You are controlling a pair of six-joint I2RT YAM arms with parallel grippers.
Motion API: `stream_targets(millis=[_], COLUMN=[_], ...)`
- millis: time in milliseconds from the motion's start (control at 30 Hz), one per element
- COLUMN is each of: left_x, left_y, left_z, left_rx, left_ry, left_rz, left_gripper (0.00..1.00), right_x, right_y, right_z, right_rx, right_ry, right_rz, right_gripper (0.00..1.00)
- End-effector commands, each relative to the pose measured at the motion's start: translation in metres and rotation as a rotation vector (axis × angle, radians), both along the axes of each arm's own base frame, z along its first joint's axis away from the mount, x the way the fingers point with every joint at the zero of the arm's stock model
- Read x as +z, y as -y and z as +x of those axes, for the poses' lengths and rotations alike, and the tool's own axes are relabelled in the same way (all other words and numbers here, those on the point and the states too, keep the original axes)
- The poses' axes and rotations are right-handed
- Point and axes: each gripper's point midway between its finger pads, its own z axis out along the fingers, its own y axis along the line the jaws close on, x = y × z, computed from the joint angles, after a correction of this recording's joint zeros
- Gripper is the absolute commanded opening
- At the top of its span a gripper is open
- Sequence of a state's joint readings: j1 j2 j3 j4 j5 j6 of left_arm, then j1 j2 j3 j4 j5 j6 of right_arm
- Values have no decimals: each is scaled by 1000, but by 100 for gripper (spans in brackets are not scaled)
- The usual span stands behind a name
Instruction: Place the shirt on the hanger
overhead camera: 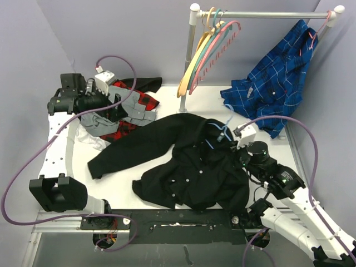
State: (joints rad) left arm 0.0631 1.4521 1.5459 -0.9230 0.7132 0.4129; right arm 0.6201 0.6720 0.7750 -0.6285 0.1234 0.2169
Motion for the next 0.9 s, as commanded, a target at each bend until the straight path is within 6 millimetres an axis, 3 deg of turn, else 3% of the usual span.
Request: stream_targets(millis=[0,300,533,633,767,867], left_x=[35,32,32,34,39,43], left_y=[-10,7,11,13,15,15], left_z=[5,-12,-15,-16,-18,-17], left_rx=[143,89,67,55,43,40], left_ry=[12,-54,-57,-59,-51,-43], left_rz=[-14,-122,-139,-162,-182,-182], left_gripper=[98,98,98,98,98,98], right_x=[26,106,212,246,264,256], right_y=[80,127,126,120,114,129], right_z=[0,11,32,47,75,99], right_rx=[-428,-656,-636,-617,-576,-570], right_ry=[35,162,397,450,451,375], right_rz=[-115,-292,-275,-287,-276,-228], right_gripper=[0,0,0,0,0,0])
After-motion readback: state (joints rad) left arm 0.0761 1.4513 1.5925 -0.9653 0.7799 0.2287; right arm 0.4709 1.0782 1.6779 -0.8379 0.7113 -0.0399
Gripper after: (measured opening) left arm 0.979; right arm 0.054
